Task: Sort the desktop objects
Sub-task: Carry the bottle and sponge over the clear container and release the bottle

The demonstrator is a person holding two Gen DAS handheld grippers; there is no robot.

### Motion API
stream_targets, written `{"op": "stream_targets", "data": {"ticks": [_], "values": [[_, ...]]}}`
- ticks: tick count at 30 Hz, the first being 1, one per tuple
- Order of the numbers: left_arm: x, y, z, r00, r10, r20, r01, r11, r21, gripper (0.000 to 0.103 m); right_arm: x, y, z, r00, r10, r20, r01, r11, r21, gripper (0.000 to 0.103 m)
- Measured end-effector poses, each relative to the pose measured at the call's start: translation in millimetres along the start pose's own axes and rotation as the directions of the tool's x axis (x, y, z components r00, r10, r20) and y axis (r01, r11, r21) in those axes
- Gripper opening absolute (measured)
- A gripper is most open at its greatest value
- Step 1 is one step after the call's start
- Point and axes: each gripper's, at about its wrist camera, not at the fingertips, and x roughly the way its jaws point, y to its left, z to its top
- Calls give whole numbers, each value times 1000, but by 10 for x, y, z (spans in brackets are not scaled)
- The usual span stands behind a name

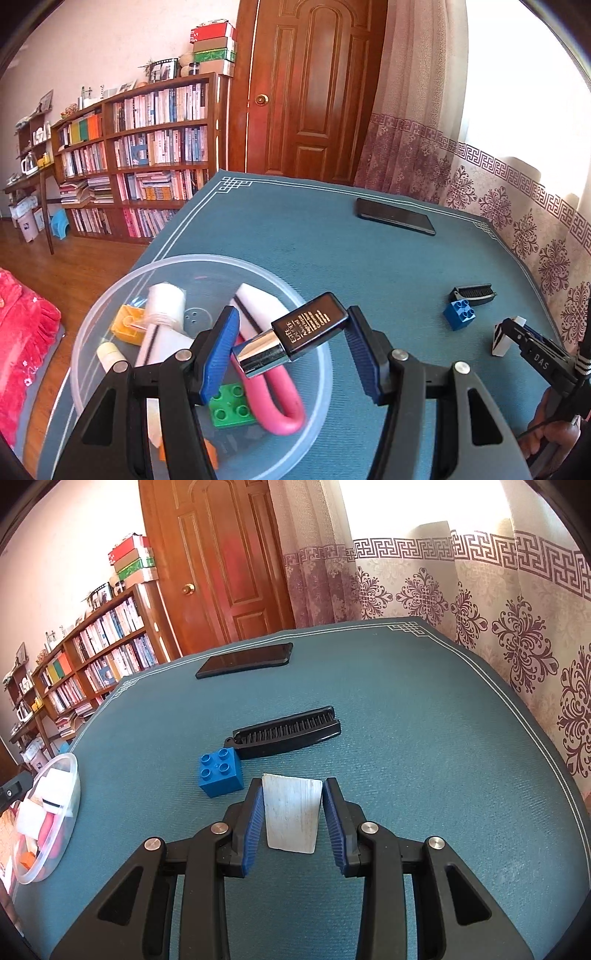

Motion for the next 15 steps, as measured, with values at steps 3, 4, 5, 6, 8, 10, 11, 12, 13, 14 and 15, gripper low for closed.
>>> {"op": "stream_targets", "data": {"ticks": [3, 4, 5, 6, 8, 10, 11, 12, 13, 14, 15], "values": [[-52, 122, 21, 1000, 16, 9, -16, 1000, 5, 63, -38, 108, -18, 1000, 23, -6, -23, 1000, -13, 35], [-69, 164, 28, 1000, 21, 12, -21, 1000, 6, 63, -55, 157, -23, 999, 32, -6, -32, 999, -20, 35], [-81, 207, 32, 999, 30, 14, -30, 1000, 8, 63, -73, 209, -27, 999, 39, -5, -40, 999, -29, 35], [-90, 250, 33, 999, 40, 17, -40, 999, 9, 63, -91, 268, -34, 999, 48, -4, -48, 998, -38, 35], [-104, 344, 29, 999, 51, 17, -51, 999, 1, 63, -127, 383, -44, 998, 70, -5, -71, 996, -51, 35], [-106, 459, 20, 998, 57, 13, -57, 998, -21, 63, -156, 502, -52, 995, 95, -8, -95, 994, -60, 35], [-107, 516, 14, 998, 61, 11, -61, 998, -32, 63, -170, 565, -54, 994, 110, -11, -110, 992, -64, 35], [-103, 567, 8, 998, 66, 9, -65, 997, -42, 63, -187, 626, -59, 992, 124, -15, -125, 990, -68, 35], [-100, 617, 1, 997, 71, 7, -71, 996, -51, 63, -201, 692, -60, 990, 139, -18, -140, 987, -73, 35], [-93, 660, -4, 997, 75, 5, -75, 995, -60, 63, -213, 760, -61, 988, 152, -21, -154, 985, -80, 35], [-84, 695, -5, 997, 77, 3, -77, 995, -68, 63, -226, 832, -60, 986, 166, -24, -167, 982, -86, 35]]}}
